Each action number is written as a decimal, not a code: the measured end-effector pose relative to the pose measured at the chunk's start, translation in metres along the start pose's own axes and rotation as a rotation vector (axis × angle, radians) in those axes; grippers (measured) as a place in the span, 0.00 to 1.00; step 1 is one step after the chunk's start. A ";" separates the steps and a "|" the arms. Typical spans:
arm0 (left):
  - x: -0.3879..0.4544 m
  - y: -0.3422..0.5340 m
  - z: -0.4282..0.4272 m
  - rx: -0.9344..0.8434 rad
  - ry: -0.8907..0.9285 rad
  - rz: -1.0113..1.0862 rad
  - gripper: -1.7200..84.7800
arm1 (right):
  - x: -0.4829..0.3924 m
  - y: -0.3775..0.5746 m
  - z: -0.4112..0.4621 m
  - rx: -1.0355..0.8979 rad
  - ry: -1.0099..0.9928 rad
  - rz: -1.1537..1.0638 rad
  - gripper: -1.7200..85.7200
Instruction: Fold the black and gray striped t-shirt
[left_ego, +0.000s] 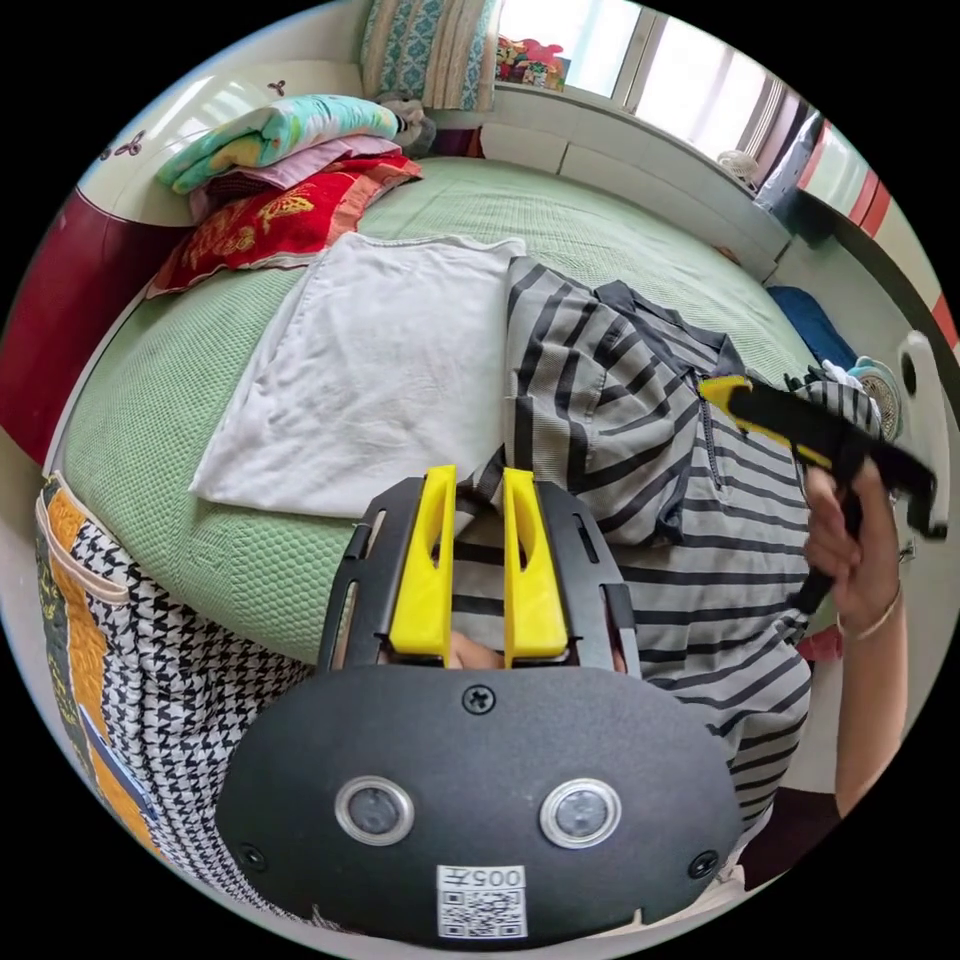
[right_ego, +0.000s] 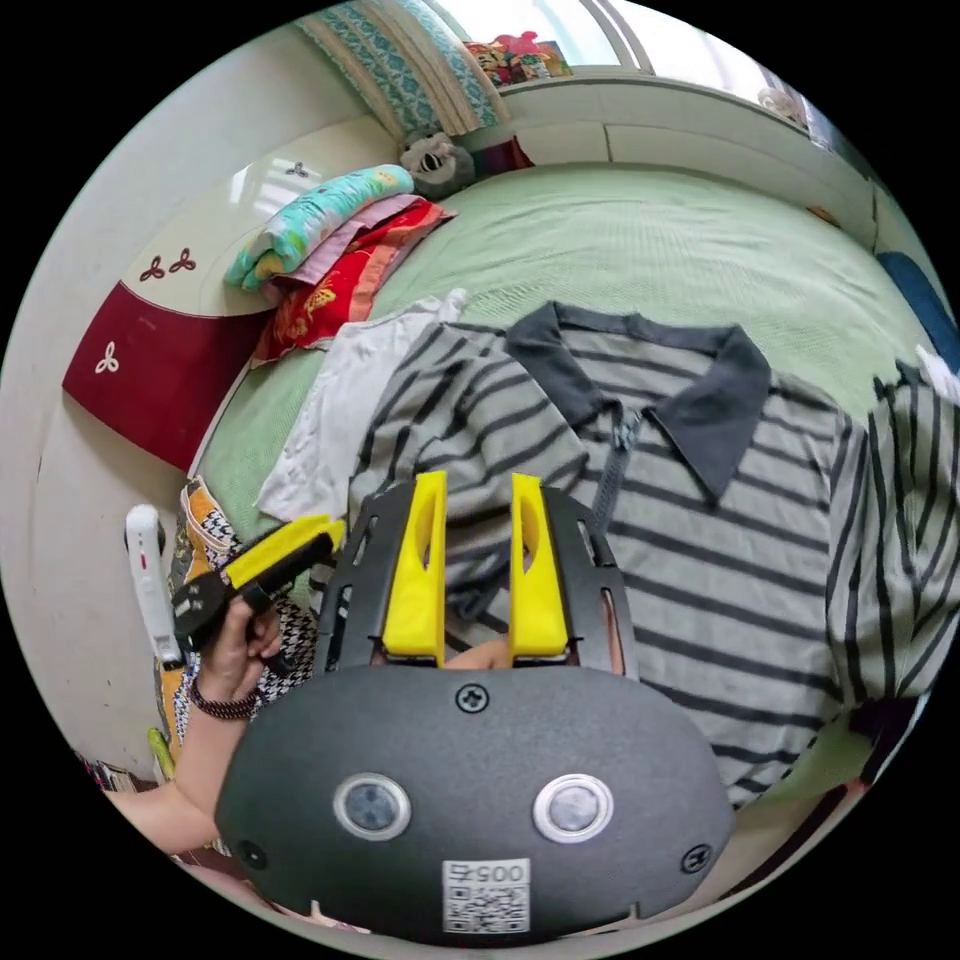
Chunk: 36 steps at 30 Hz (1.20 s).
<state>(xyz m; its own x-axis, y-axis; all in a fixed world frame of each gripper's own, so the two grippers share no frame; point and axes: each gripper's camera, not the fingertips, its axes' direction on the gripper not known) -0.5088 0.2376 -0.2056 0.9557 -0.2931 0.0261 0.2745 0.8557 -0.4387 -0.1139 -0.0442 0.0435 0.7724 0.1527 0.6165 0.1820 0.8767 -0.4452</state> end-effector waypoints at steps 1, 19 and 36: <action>-0.002 -0.002 0.005 -0.007 0.008 0.006 0.11 | -0.011 -0.018 0.005 -0.005 -0.009 -0.039 0.15; -0.045 -0.016 0.013 0.151 0.263 -0.050 0.06 | -0.054 -0.142 0.101 -0.024 0.212 -0.108 0.01; 0.016 -0.015 0.030 0.059 0.309 0.011 0.01 | -0.005 -0.055 -0.025 0.023 0.082 -0.112 0.10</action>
<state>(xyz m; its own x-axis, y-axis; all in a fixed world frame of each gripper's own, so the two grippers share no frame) -0.4946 0.2330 -0.1715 0.8836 -0.3917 -0.2566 0.2786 0.8802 -0.3842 -0.1123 -0.1042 0.0486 0.7953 0.0164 0.6060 0.2566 0.8966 -0.3610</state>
